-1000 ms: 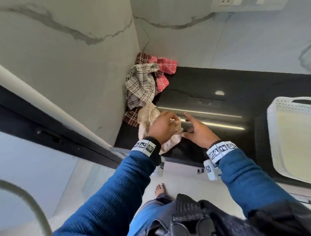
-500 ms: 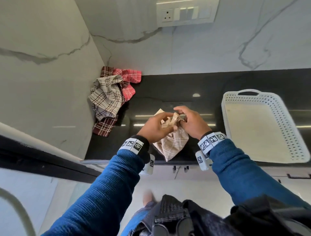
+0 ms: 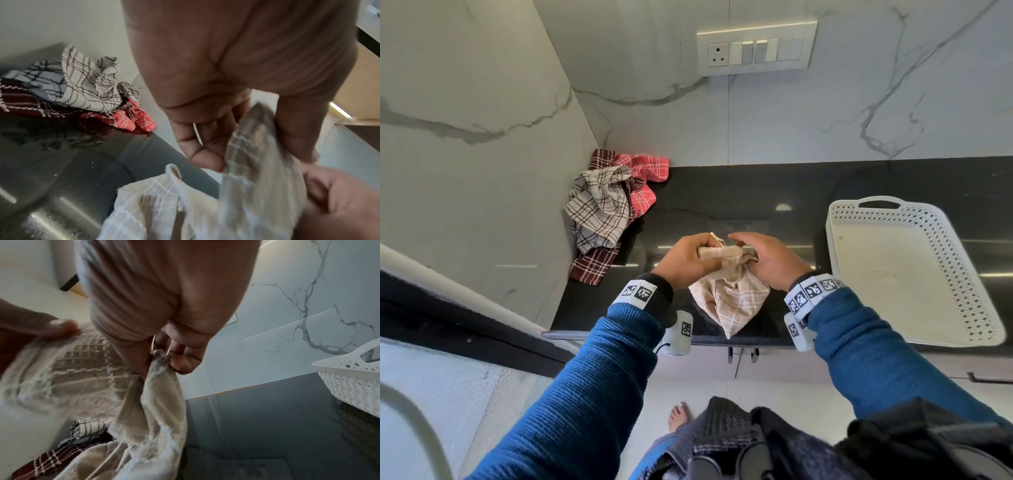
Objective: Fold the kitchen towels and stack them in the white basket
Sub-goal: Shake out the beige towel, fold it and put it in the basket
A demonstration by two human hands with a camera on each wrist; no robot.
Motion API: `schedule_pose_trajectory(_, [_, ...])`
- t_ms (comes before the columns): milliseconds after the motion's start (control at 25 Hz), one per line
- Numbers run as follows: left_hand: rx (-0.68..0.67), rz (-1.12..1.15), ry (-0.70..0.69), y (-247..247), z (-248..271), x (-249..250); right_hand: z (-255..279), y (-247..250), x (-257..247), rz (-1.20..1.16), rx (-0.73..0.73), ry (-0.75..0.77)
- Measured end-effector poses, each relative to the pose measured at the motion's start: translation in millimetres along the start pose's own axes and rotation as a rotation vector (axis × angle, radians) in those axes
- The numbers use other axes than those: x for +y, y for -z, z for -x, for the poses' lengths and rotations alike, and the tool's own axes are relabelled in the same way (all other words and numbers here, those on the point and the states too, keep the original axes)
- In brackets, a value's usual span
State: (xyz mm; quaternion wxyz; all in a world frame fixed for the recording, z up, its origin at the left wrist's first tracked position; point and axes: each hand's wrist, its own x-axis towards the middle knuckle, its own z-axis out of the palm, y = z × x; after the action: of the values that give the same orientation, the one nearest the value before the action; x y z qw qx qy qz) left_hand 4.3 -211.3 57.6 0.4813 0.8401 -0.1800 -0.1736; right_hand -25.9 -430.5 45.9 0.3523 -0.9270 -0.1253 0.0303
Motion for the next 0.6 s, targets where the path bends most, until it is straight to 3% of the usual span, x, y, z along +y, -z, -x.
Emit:
schedule_pose_trajectory(80, [0.007, 0.024, 0.022, 5.5, -1.9, 0.7, -0.8, 3.7, 5.1, 0.037, 0.0, -0.023])
schedule_pose_trajectory(280, [0.171, 0.015, 0.163, 6.0, -2.4, -12.1, -2.4, 5.5, 10.8, -0.002, 0.045, -0.037])
schedule_pose_trajectory(520, [0.343, 0.254, 0.135, -5.7, -10.2, -2.1, -2.9, 7.0, 11.7, -0.007, 0.024, -0.093])
schedule_pose_trajectory(600, [0.357, 0.3, 0.134, -8.8, -12.2, 5.4, -3.0, 8.2, 7.9, 0.063, 0.135, -0.111])
